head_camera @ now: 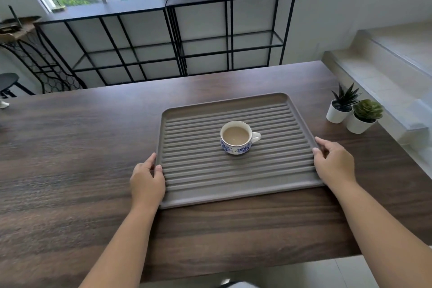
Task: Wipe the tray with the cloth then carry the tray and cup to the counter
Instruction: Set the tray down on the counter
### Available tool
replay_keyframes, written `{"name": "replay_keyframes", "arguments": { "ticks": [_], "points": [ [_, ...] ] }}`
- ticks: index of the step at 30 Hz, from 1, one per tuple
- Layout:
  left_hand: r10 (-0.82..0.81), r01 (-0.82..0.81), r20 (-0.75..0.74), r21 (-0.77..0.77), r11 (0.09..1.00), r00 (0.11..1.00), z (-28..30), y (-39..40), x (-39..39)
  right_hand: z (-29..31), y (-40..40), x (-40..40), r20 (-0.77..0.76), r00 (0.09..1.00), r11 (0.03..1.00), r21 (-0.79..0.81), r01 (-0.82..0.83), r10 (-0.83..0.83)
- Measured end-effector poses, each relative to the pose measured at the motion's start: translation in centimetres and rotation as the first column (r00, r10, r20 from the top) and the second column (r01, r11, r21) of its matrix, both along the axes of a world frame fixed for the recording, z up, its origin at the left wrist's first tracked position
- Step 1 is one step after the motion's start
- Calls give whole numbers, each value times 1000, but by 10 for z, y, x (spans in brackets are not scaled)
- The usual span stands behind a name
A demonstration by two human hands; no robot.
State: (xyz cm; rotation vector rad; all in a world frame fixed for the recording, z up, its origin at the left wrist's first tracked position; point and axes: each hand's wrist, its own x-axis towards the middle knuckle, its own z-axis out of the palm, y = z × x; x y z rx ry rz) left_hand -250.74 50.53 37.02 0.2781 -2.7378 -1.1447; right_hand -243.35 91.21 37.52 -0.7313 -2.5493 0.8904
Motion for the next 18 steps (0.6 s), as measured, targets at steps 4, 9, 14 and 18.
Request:
{"name": "replay_keyframes", "arguments": {
  "ticks": [4, 9, 14, 18],
  "points": [
    [-8, 7, -21, -32, 999, 1000, 0, 3, -2, -2, 0, -4, -21, 1000, 999, 28, 19, -18],
    [-33, 31, -18, -72, 997, 999, 1, 3, -5, -1, 1, -3, 1, 1000, 999, 22, 27, -27],
    [-47, 45, -20, -78, 996, 999, 0, 3, -8, -2, 3, -2, 27, 1000, 1000, 6, 10, -10],
    [-38, 37, -18, -88, 995, 999, -2, 3, -9, -3, 4, -2, 22, 1000, 1000, -5, 8, -8]
  ]
}}
